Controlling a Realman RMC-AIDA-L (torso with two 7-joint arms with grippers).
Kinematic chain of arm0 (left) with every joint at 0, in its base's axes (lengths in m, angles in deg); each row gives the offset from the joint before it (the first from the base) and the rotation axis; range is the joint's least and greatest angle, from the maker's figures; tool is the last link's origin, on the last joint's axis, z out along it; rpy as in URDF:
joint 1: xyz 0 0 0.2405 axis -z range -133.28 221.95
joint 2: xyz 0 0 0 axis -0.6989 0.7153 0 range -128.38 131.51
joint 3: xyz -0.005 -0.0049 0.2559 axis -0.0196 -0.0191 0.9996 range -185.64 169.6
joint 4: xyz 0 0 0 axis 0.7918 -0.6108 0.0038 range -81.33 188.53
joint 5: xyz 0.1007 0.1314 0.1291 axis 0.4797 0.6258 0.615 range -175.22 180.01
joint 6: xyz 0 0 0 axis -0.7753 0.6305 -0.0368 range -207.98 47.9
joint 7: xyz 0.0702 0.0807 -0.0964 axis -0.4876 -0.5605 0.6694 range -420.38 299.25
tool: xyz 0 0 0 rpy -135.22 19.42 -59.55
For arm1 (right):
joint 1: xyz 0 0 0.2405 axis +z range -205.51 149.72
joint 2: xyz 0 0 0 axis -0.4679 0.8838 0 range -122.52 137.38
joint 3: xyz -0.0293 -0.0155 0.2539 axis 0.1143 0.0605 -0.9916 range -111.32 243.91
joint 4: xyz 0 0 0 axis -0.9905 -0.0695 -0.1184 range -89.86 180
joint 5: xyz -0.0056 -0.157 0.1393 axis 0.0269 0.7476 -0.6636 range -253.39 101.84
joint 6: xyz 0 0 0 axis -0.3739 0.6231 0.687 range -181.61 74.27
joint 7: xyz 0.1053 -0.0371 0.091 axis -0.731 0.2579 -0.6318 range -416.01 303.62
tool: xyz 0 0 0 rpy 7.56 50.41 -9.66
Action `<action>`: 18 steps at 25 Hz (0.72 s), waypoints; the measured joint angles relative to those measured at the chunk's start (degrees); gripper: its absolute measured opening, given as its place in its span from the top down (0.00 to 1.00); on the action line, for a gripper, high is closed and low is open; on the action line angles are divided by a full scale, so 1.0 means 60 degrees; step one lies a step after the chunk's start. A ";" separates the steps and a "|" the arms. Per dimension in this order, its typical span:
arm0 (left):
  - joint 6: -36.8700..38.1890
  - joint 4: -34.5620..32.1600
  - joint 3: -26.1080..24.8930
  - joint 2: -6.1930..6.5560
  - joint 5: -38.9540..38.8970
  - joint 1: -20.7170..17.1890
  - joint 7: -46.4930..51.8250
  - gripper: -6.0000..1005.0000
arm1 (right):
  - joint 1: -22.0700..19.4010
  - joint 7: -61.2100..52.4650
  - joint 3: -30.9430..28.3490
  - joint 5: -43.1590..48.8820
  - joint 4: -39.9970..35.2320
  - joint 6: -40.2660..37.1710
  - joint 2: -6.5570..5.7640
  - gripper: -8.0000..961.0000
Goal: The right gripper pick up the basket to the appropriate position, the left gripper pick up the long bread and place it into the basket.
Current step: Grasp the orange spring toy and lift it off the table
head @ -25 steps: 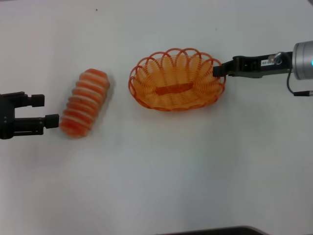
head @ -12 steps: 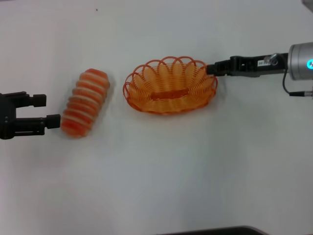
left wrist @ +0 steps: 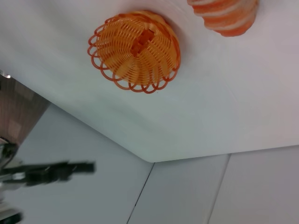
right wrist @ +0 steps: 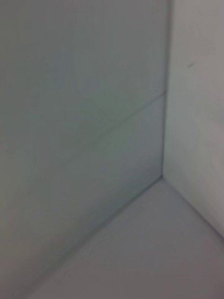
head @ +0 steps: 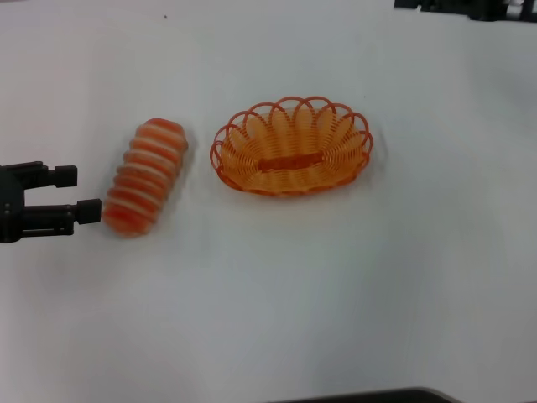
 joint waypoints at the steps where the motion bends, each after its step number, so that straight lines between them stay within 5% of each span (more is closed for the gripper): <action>1: 0.0000 -0.0006 0.0000 0.0000 0.0000 0.0001 0.0013 0.16 | -0.0091 0.0574 -0.0046 -0.0286 -0.0257 -0.0366 0.0035 0.36; 7: -0.0015 -0.0207 0.0028 -0.0014 0.0000 0.0045 0.0419 0.17 | -0.0392 0.3689 0.0003 -0.0459 -0.0744 -0.2024 0.0235 0.18; 11: -0.0118 -0.0970 0.0191 -0.0105 0.0190 0.0139 0.1464 0.17 | -0.0438 0.4610 0.0031 0.0805 -0.0539 -0.2163 0.0372 0.18; 18: -0.0186 -0.3395 0.0537 -0.0987 0.1987 0.0655 0.3195 0.18 | -0.0337 0.5261 0.0271 0.2563 0.0545 -0.1372 0.0434 0.18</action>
